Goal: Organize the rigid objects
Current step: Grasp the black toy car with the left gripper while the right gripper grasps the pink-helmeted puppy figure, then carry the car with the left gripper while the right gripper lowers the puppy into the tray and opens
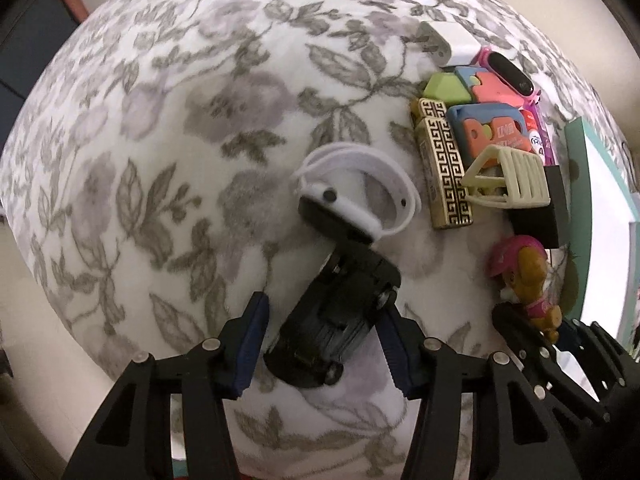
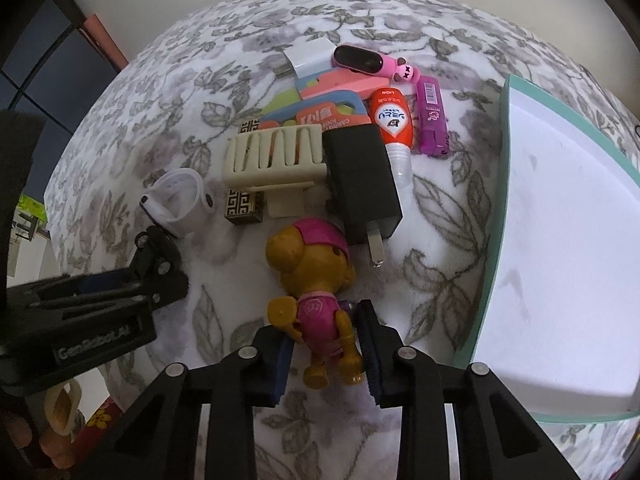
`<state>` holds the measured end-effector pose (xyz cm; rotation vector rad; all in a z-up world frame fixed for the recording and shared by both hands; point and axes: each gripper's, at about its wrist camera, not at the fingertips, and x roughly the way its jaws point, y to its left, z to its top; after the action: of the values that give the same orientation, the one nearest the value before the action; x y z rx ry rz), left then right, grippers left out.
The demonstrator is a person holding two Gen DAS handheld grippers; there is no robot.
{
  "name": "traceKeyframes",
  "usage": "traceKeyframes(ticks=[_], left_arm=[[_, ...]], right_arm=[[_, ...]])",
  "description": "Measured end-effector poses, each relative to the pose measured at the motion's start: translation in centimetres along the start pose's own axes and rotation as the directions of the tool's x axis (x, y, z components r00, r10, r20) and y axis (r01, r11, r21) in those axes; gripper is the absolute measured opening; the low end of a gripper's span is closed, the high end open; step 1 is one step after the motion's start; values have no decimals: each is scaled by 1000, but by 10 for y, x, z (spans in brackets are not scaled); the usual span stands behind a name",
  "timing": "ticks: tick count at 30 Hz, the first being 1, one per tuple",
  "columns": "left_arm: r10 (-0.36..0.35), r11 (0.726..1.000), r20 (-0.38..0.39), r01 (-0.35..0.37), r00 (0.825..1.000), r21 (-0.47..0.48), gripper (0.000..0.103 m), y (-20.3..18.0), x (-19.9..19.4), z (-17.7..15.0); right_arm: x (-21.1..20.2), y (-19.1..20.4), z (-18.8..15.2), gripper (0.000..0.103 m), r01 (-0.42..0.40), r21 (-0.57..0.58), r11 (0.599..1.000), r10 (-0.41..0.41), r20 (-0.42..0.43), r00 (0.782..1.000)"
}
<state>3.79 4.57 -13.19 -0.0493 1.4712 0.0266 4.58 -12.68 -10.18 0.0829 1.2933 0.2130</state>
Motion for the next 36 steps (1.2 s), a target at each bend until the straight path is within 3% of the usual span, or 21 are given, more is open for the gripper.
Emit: traceKeyframes(ticks=[6,8,10,14,22,30,36], left_arm=[[44,997,43,-46,998,56,56,-23,2,20],[20,997,56,-24,998,67,40,-29,1,26],[-1,997,69,-4,998,72,35,-33,0,30],[-33,997,81,27,996,76,35,-41,-3,38],[-17,997,123,8,992,77,35,-58,-23,47],[-52,997,192,38,980,74,35,-78,-63,60],[-68,995,266,47,962,86,35,-103,-95,73]], right_arm=[[-1,1,0,32,-3,2,1000,3,2,1000],[-2,-1,-2,32,-9,9,1000,9,2,1000],[-5,-4,-3,32,-20,15,1000,20,2,1000],[-6,-8,1,32,-38,22,999,37,8,999],[-20,-13,1,32,-90,54,994,88,43,995],[-50,-30,0,32,-169,123,978,151,144,978],[-74,-51,1,32,-170,193,967,119,247,962]])
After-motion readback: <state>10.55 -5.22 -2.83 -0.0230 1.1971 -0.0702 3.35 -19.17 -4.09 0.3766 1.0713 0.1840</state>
